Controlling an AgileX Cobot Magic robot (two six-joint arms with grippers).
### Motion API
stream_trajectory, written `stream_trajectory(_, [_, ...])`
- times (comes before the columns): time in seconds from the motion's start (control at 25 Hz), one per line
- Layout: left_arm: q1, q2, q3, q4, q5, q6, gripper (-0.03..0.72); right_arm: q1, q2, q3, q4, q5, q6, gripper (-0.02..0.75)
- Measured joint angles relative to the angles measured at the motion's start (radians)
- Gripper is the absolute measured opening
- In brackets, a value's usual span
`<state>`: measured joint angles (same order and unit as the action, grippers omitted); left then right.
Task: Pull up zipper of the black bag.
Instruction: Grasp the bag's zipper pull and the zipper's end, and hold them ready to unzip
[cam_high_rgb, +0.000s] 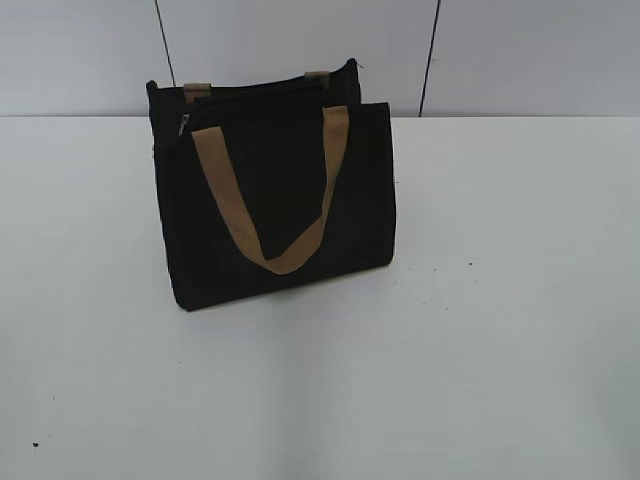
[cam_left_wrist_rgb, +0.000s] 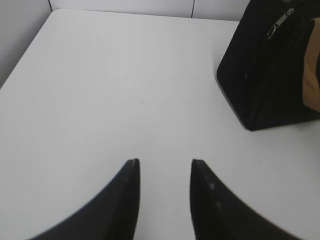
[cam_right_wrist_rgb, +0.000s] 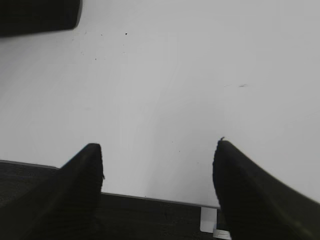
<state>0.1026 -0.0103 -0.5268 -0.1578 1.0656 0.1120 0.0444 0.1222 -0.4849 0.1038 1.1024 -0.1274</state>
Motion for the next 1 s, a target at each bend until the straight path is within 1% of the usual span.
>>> stream_trajectory(1.0, [0.000,0.000,0.000,0.000,0.000,0.000,0.248,0.000,0.000,0.000,0.000,0.000,0.000,0.525])
